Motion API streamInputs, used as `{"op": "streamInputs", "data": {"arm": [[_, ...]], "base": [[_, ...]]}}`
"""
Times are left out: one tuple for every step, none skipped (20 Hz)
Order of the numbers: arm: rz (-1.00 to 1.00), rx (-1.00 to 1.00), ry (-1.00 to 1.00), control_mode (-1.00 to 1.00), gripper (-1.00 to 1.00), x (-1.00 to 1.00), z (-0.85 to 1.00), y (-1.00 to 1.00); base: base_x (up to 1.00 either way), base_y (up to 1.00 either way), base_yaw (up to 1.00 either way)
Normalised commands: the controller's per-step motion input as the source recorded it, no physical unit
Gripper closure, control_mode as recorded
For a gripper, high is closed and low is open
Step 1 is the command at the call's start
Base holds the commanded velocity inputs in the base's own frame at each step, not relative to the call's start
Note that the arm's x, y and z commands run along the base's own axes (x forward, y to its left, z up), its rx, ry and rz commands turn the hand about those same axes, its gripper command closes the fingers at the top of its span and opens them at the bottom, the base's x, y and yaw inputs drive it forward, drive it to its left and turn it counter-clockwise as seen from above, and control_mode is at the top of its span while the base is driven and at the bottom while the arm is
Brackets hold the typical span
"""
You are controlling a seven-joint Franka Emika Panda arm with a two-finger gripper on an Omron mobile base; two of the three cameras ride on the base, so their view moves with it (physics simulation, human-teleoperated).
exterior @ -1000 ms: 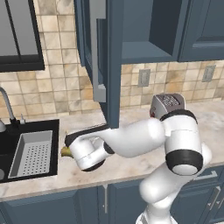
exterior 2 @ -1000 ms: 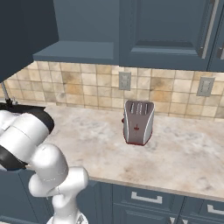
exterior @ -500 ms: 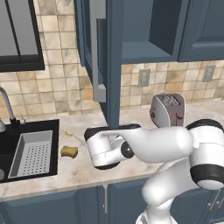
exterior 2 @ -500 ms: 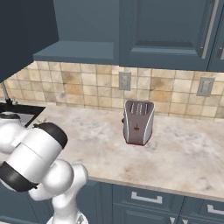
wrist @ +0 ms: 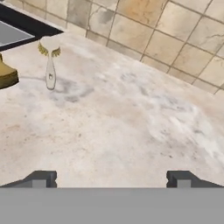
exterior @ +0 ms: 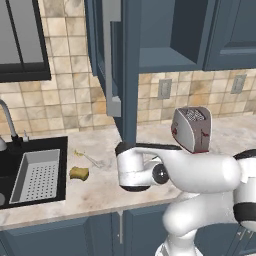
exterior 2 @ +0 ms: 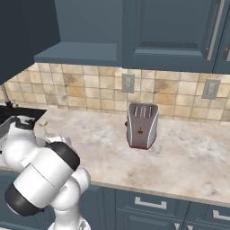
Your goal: Locate and retrieve the sponge and dish brush from the cabinet. Place them next to the sink.
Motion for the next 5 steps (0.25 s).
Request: {"op": "streamInputs", "data": {"arm": [[-0.26, 0.00, 0.03, -1.00, -1.00, -0.01, 0.00, -0.60], [-0.29, 0.00, 0.06, -1.00, -1.00, 0.00, 0.00, -0.64], [-0.30, 0.00, 0.06, -1.00, -1.00, 0.00, 0.00, -0.65], [-0.30, 0.00, 0.06, -1.00, -1.00, 0.00, 0.00, -0.65], [-0.27, 0.00, 0.04, -1.00, -1.00, 0.00, 0.00, -0.59]], "base": [[0.00, 0.00, 0.00], [0.00, 0.00, 0.00], [0.00, 0.00, 0.00], [0.00, 0.00, 0.00], [0.00, 0.00, 0.00]]}}
